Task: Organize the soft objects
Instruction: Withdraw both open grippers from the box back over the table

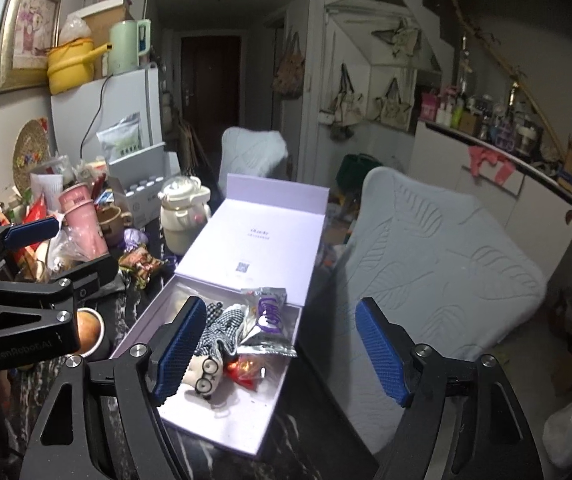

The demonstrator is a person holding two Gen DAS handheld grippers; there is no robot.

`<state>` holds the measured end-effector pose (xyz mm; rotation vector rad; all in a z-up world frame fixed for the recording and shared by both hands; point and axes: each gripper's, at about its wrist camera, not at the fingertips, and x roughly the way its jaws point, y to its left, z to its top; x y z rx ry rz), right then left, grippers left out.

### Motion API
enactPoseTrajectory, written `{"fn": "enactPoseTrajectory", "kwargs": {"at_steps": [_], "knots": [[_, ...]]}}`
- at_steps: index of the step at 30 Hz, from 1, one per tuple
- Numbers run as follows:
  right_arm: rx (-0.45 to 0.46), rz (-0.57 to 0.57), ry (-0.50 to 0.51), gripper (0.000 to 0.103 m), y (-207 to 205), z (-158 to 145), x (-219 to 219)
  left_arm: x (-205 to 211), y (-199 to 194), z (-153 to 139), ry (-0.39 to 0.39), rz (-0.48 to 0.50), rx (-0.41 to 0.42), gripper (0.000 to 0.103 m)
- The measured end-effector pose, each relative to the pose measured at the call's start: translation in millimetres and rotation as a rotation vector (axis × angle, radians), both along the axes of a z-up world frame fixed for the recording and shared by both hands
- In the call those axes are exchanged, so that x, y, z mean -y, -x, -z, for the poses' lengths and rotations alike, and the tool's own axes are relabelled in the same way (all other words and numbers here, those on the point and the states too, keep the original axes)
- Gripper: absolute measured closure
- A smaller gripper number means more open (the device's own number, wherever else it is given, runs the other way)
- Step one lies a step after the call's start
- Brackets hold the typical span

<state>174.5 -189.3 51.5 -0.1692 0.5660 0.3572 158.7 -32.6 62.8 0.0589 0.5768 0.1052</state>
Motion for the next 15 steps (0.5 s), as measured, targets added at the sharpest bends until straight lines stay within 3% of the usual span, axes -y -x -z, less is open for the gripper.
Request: {"fn": "enactPoseTrajectory", "kwargs": {"at_steps": [15], "knots": [[0.113, 0.017, -0.039, 0.021, 88, -28, 28, 29, 89, -32, -0.019, 0.053, 0.101, 0.013]]}}
